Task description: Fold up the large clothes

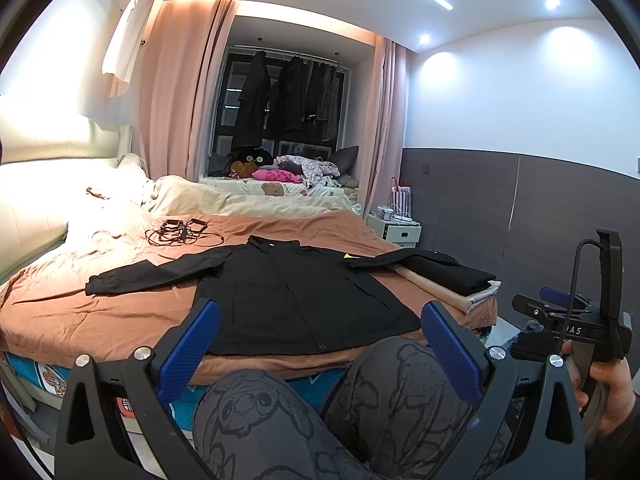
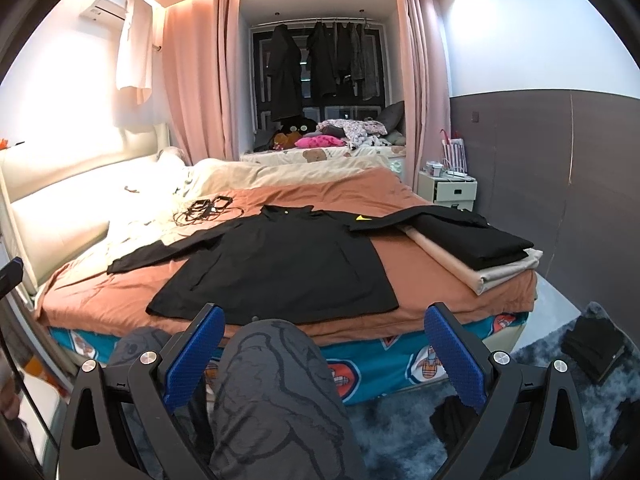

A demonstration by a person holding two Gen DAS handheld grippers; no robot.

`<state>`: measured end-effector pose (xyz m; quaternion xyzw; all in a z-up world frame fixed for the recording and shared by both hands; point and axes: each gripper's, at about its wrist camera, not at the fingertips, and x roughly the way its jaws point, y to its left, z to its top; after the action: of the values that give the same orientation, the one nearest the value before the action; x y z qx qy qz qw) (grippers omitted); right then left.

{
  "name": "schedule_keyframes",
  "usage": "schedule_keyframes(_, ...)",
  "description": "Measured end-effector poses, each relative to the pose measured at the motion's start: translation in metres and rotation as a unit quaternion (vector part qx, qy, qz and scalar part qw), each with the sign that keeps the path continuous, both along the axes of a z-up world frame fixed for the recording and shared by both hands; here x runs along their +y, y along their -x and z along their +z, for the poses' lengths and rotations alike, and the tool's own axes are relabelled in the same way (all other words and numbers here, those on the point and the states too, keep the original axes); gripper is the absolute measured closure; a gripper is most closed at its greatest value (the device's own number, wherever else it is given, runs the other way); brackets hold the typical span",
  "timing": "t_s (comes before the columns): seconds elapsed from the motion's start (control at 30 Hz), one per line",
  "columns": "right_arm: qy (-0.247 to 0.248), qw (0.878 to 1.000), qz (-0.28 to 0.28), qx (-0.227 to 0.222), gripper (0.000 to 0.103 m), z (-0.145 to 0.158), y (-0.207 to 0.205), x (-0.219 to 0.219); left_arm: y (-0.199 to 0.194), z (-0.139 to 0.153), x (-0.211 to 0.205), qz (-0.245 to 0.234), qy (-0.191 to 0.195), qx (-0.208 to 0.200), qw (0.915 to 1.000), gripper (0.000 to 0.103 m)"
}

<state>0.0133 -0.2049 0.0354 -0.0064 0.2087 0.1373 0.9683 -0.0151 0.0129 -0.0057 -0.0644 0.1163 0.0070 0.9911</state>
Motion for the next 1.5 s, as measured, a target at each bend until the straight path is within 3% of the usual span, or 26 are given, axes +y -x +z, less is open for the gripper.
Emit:
schedule_keyframes(0.77, 0.015, 1.0, -0.011, -0.009, 0.002, -0.003, -0.002, 0.003, -0.003, -0.006, -0.004, 0.002, 0.001, 0.004, 1.0, 0.0)
schedule_keyframes(1.5, -0.008, 1.0, -0.015, 0.005, 0.002, -0.015, -0.029, -0.006, -0.008, -0.01, -0.002, 0.02, -0.013, 0.03, 0.9993, 0.0)
